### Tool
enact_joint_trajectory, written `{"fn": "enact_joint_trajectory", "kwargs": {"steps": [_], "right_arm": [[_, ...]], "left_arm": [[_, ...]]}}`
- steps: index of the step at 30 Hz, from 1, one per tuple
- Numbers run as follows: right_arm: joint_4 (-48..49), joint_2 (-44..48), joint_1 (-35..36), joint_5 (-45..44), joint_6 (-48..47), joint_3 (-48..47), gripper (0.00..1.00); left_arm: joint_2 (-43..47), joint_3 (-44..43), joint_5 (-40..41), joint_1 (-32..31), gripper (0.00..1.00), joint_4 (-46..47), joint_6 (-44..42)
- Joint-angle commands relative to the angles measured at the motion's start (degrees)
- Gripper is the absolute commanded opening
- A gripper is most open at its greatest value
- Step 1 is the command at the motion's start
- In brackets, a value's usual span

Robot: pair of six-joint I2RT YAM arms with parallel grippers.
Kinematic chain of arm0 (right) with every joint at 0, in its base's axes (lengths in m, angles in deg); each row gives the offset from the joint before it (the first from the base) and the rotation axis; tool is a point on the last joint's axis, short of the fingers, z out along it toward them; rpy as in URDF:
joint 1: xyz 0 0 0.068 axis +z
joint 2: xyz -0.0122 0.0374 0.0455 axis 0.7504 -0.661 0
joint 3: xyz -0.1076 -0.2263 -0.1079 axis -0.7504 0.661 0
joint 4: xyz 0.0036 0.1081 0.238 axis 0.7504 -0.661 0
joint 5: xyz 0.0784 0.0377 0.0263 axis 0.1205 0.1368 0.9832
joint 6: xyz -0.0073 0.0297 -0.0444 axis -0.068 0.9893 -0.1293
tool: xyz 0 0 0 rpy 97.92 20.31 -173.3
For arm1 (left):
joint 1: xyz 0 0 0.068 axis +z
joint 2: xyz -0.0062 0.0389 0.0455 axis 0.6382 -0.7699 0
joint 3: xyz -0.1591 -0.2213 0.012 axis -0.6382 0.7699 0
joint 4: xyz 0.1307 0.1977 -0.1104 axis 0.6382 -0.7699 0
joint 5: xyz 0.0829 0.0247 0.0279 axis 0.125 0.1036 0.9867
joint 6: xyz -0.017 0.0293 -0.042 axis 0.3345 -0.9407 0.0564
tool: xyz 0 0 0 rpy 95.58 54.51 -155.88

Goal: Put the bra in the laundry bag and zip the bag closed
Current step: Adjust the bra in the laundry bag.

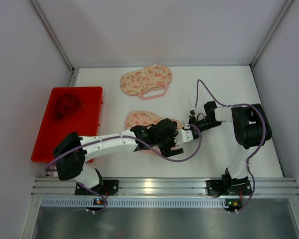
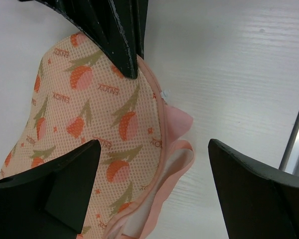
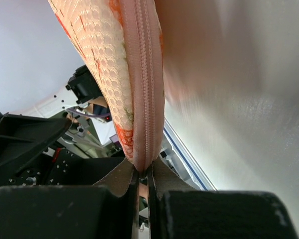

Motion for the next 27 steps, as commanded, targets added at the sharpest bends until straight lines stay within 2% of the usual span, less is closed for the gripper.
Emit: {"fn": "enact_joint_trajectory", "kwargs": {"steps": [1, 15, 27], "right_arm": [[0.73, 0.52, -0.24, 3.06, -0.10, -0.04, 0.00], [-1.20, 0.26, 0.20, 3.50, -2.20, -0.48, 0.00], [-3.14, -0.98, 0.46, 2.79, -4.93, -1.54, 0.00]], "left_arm": [[-1.98, -3.05, 3.67, -0.04, 0.95, 3.09, -1.14], [-6.73, -3.93, 11.16, 1.27, 0.94, 6.60, -2.37], [-3.92, -6.13, 2.12, 2.77, 0.93, 2.75, -7.47]]}}
